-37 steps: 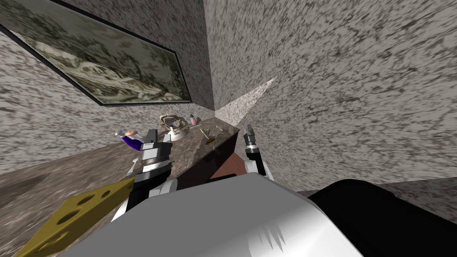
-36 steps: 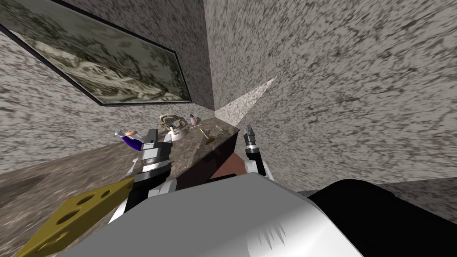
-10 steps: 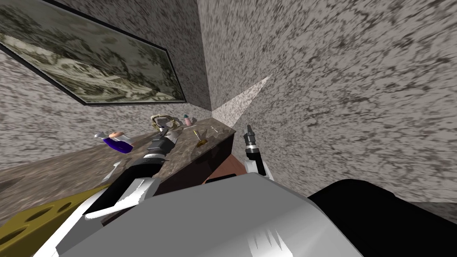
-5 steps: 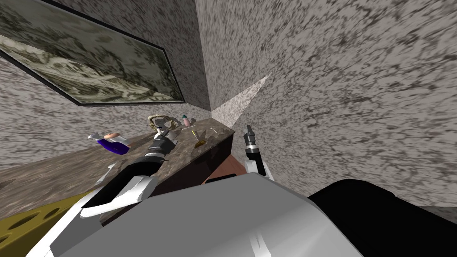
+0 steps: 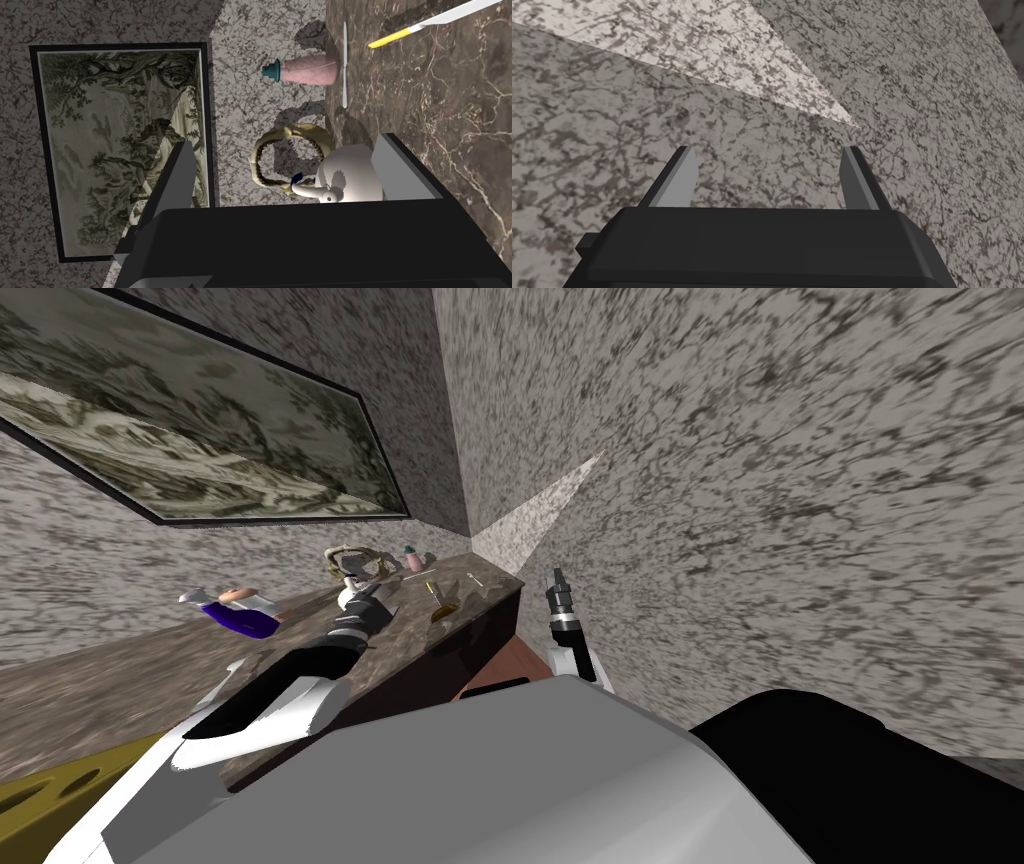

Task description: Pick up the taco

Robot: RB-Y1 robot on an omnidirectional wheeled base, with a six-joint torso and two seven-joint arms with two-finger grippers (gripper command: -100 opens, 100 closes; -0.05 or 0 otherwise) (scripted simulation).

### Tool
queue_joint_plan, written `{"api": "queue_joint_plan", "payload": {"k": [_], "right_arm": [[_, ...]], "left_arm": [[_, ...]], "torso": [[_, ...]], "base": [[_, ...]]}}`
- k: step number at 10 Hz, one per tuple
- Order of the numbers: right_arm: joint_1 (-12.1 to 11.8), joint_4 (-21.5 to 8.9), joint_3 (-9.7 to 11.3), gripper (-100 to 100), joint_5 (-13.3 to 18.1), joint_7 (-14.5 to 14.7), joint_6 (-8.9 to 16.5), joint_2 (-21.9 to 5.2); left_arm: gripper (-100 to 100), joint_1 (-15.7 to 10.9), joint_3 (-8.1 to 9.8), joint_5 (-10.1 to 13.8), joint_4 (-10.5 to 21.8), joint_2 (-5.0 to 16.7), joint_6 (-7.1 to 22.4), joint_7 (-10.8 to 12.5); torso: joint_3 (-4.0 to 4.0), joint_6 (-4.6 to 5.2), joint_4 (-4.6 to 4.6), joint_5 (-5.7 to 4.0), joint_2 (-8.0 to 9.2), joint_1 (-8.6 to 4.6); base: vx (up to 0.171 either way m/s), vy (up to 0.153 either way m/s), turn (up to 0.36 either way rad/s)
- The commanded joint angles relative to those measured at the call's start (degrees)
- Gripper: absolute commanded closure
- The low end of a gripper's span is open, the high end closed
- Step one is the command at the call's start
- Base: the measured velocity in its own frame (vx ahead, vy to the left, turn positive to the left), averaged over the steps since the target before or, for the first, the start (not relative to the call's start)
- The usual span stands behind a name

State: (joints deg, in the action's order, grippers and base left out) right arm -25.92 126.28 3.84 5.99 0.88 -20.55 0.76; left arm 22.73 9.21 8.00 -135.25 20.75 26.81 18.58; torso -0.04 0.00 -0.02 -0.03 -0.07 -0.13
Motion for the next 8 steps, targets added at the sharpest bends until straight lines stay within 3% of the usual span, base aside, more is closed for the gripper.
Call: {"api": "queue_joint_plan", "payload": {"k": [1, 2, 4, 5, 7, 8], "right_arm": [[0.0, 0.0, 0.0, 0, 0.0, 0.0, 0.0, 0.0], [0.0, 0.0, 0.0, 0, 0.0, 0.0, 0.0, 0.0], [0.0, 0.0, 0.0, 0, 0.0, 0.0, 0.0, 0.0], [0.0, 0.0, 0.0, 0, 0.0, 0.0, 0.0, 0.0], [0.0, 0.0, 0.0, 0, 0.0, 0.0, 0.0, 0.0], [0.0, 0.0, 0.0, 0, 0.0, 0.0, 0.0, 0.0]], "left_arm": [[-100, -0.06, 0.09, 0.2, 0.13, 0.15, 1.77, 0.25], [-100, -0.9, 0.68, 1.43, 0.38, 0.9, 4.08, 1.7], [-100, -0.9, 0.68, 1.43, 0.38, 0.9, 5.99, 1.7], [-100, -1.8, 1.29, 2.69, 0.75, 1.61, 8.19, 3.14], [-100, -1.8, 1.29, 2.69, 0.75, 1.61, 10.23, 3.14], [-100, -2.76, 1.9, 3.99, 1.25, 2.29, 12.38, 4.55]], "torso": [[0.0, 0.0, 0.0, 0.0, 0.0, 0.0], [0.01, 0.0, 0.0, 0.01, 0.02, 0.06], [-0.01, 0.0, -0.01, 0.01, -0.02, 0.03], [0.01, 0.0, 0.0, 0.01, 0.02, 0.07], [-0.01, 0.0, -0.01, 0.0, -0.01, 0.01], [0.01, -0.01, 0.0, 0.01, 0.02, 0.07]], "base": [[0.013, -0.018, 0.004], [0.023, -0.029, -0.025], [0.017, -0.025, -0.006], [0.02, -0.034, -0.032], [0.016, -0.026, -0.007], [0.024, -0.029, -0.037]]}}
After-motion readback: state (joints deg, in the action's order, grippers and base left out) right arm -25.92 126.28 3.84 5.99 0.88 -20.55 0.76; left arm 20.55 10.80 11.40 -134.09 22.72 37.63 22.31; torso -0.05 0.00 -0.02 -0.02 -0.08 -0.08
